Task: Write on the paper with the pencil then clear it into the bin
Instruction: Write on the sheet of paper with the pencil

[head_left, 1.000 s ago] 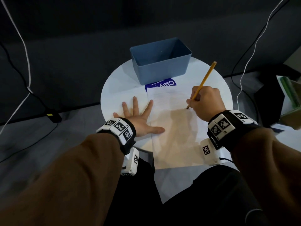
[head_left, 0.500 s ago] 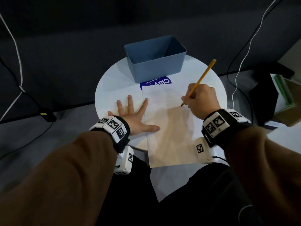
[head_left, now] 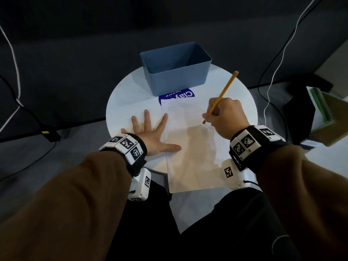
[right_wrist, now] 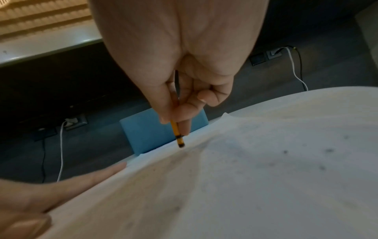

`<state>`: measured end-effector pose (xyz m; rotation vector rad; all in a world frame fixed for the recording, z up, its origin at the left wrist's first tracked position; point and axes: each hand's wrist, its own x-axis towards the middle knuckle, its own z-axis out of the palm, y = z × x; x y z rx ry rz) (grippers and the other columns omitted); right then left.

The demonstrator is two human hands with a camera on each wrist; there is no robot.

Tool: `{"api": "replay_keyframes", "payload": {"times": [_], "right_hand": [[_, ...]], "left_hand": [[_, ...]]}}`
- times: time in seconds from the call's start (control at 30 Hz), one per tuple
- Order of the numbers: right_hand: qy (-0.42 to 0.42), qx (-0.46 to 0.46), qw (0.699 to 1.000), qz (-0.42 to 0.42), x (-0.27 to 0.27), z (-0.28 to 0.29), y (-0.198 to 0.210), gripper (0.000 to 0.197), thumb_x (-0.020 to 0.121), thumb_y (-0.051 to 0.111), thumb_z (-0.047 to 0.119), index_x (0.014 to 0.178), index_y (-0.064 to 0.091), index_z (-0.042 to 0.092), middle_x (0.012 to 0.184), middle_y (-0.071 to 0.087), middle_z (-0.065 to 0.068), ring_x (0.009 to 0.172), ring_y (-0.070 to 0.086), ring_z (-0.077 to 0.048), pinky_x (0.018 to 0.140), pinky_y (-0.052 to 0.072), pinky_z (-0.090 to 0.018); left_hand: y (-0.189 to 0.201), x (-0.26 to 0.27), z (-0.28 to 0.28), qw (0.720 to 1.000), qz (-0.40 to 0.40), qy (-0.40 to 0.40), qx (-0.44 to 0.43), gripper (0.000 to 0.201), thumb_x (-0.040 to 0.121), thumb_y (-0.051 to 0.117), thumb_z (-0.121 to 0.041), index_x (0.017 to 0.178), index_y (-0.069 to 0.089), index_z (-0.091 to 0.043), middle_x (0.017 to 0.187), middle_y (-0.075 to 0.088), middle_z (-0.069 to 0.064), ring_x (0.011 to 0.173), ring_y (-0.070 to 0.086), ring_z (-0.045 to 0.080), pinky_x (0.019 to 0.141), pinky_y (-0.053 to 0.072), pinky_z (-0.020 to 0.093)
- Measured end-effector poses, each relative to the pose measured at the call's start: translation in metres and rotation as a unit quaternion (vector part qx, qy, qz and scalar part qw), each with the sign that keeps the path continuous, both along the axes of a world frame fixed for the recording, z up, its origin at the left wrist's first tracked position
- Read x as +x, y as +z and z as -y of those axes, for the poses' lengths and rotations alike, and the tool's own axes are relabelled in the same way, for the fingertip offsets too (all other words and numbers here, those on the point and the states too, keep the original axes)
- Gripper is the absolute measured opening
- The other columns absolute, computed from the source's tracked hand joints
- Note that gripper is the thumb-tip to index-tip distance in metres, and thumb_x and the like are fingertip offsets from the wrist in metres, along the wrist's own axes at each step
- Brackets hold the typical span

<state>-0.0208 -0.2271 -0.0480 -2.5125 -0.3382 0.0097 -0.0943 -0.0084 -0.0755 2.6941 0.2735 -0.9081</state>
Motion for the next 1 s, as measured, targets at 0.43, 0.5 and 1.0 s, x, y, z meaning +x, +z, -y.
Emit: {"api": "replay_keyframes", "payload": {"times": [0.43,0.5,1.0], "right_hand": [[-0.012,0.022,1.000,-0.015,-0.001,-0.003,0.001,0.028,0.091,0.075,0.017,0.068,0.058,0.018,0.073,0.069,-0.005,0.070,0.070,-0.021,0.070,0.057,-0.032],[-0.023,0.013,0.999,-0.026,0.002,-0.003,-0.002,0.028,0.091,0.074,0.016,0.069,0.058,0.018,0.075,0.068,-0.007,0.067,0.068,-0.018,0.065,0.055,-0.027],[-0.053,0.015,0.998,-0.028,0.006,0.023,-0.003,0.022,0.090,0.075,0.016,0.073,0.062,0.012,0.075,0.072,-0.006,0.070,0.072,-0.020,0.067,0.057,-0.030]], "left_hand": [[-0.001,0.000,0.000,1.000,0.000,0.001,0.001,0.119,0.065,0.051,-0.093,0.142,-0.031,-0.056,0.148,-0.052,0.001,0.139,-0.040,0.042,0.109,-0.009,0.075],[-0.002,0.000,0.001,1.000,0.000,0.003,0.002,0.118,0.065,0.051,-0.093,0.141,-0.031,-0.056,0.147,-0.052,0.000,0.139,-0.040,0.042,0.109,-0.009,0.075],[-0.001,0.001,0.002,1.000,-0.004,0.003,0.002,0.117,0.066,0.051,-0.092,0.141,-0.031,-0.057,0.147,-0.053,0.000,0.138,-0.041,0.042,0.109,-0.010,0.075]]}}
